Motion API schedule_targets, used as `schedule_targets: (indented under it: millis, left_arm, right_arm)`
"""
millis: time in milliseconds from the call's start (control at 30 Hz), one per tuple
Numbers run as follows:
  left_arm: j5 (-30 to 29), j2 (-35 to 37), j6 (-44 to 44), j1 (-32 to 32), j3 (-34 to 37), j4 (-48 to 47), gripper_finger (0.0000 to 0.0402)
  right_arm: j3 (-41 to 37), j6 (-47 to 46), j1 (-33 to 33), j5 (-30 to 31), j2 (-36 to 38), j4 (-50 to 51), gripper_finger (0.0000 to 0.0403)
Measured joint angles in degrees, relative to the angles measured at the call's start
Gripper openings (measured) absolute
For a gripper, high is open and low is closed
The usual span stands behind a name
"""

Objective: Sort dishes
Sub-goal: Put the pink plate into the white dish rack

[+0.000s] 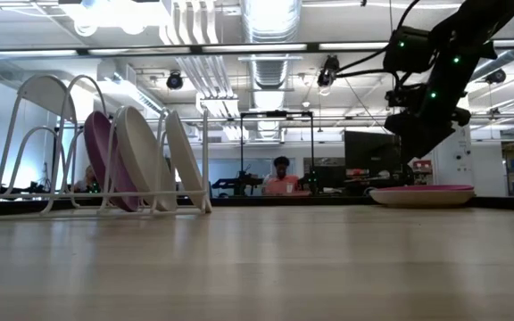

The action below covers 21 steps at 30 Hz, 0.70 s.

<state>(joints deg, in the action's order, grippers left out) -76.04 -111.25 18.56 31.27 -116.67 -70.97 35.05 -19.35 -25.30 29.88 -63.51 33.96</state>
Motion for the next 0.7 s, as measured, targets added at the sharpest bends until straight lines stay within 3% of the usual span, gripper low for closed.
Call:
schedule_targets:
  millis: [367,700]
  left_arm:
    - [-2.18,-7.98,-4.7,-0.2,-18.35,-0.01,0.0]
    - [-6.75,-7.75,-9.71,-0.71,-17.46,11.16,0.0]
  right_arm:
    - [0.0,-1.36,0.02,-0.02,-0.36,-0.18,0.0247]
    - [0.0,-1.4,0.04,-0.04,-0.35,-0.4,0.0258]
